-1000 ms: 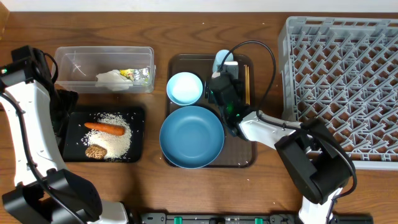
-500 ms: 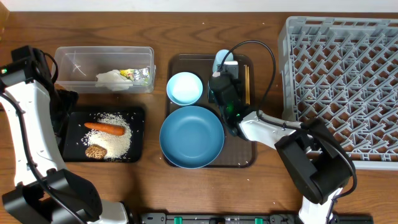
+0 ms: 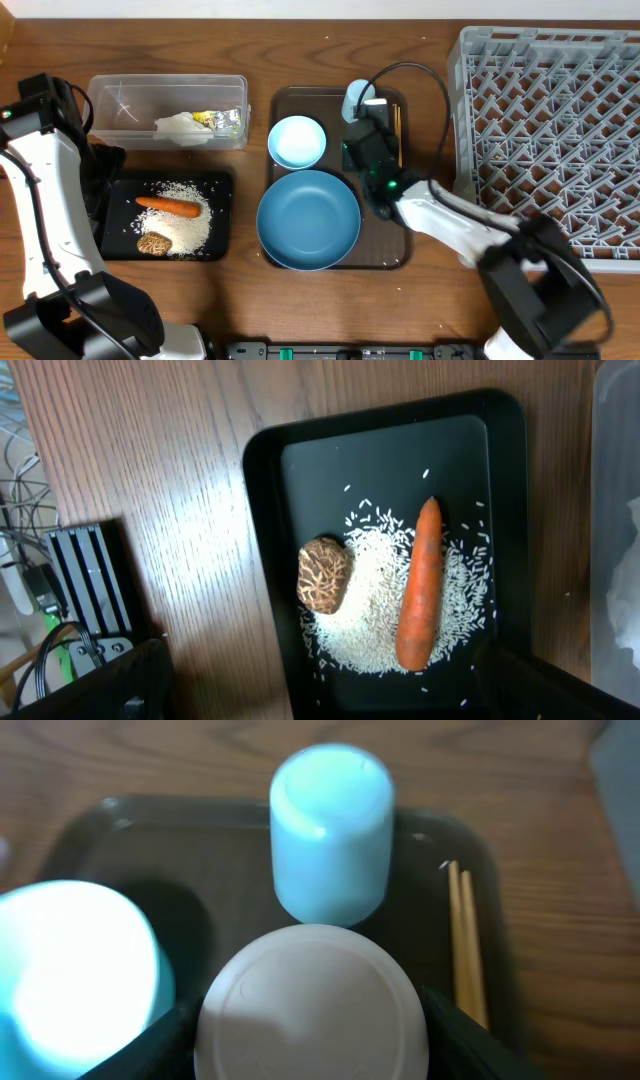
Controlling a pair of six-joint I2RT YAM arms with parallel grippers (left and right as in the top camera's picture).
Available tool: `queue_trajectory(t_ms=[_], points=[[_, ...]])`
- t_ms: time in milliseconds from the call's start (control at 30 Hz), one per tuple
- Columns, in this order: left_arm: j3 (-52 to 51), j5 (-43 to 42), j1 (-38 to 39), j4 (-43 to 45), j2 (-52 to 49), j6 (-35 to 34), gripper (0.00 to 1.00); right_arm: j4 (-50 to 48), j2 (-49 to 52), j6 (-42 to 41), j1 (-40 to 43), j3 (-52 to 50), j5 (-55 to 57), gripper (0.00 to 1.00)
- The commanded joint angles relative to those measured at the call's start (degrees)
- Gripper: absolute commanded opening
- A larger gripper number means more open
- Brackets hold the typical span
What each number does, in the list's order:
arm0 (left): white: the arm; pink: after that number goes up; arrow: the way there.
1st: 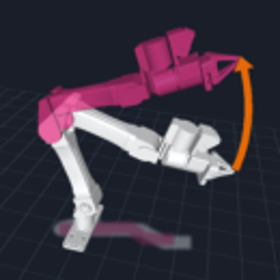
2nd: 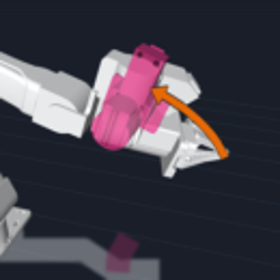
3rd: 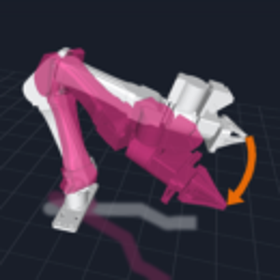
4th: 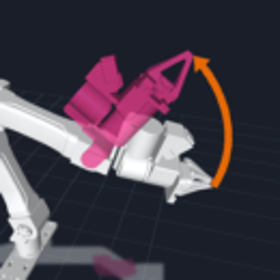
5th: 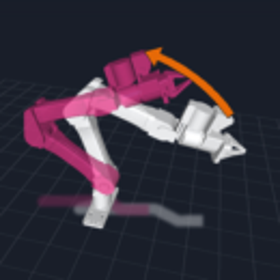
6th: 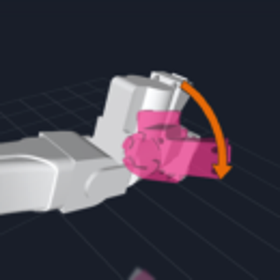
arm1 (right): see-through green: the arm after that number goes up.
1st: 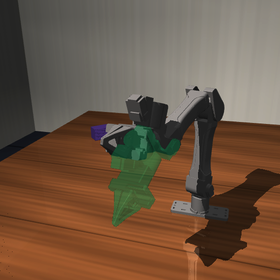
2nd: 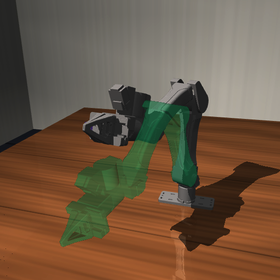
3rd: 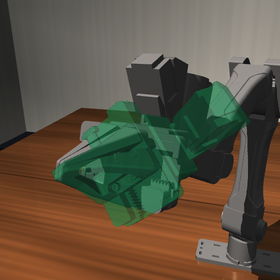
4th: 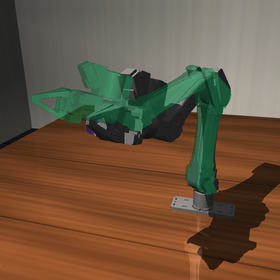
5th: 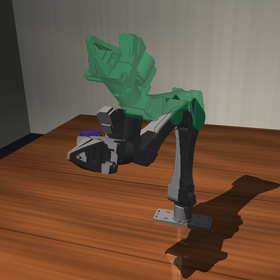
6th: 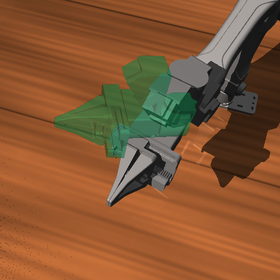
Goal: Sort waste into correct bins and load items into the dishwasher rack
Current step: 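Carry the pink cup into the grey rack and release it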
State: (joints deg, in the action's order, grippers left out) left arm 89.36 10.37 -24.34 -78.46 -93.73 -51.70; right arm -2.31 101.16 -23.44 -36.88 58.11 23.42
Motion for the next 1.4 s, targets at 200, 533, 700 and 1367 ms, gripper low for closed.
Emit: queue_trajectory(t_ms=[200,533,700,1367], points=[[0.11,0.13,-0.24,-0.35,0.20,-0.70,0.98,10.51,-18.16,0.37,3.80,0.42,0.13,0.54],[0.11,0.13,-0.24,-0.33,0.20,-0.70,0.98,13.03,-30.34,4.85,27.04,0.42,-0.15,0.58],[0.11,0.13,-0.24,-0.35,0.20,-0.70,0.98,8.46,-28.89,7.39,42.42,0.42,-9.11,0.59],[0.11,0.13,-0.24,-0.33,0.20,-0.70,0.98,-13.77,-4.74,11.98,60.33,0.42,-20.44,0.73]])
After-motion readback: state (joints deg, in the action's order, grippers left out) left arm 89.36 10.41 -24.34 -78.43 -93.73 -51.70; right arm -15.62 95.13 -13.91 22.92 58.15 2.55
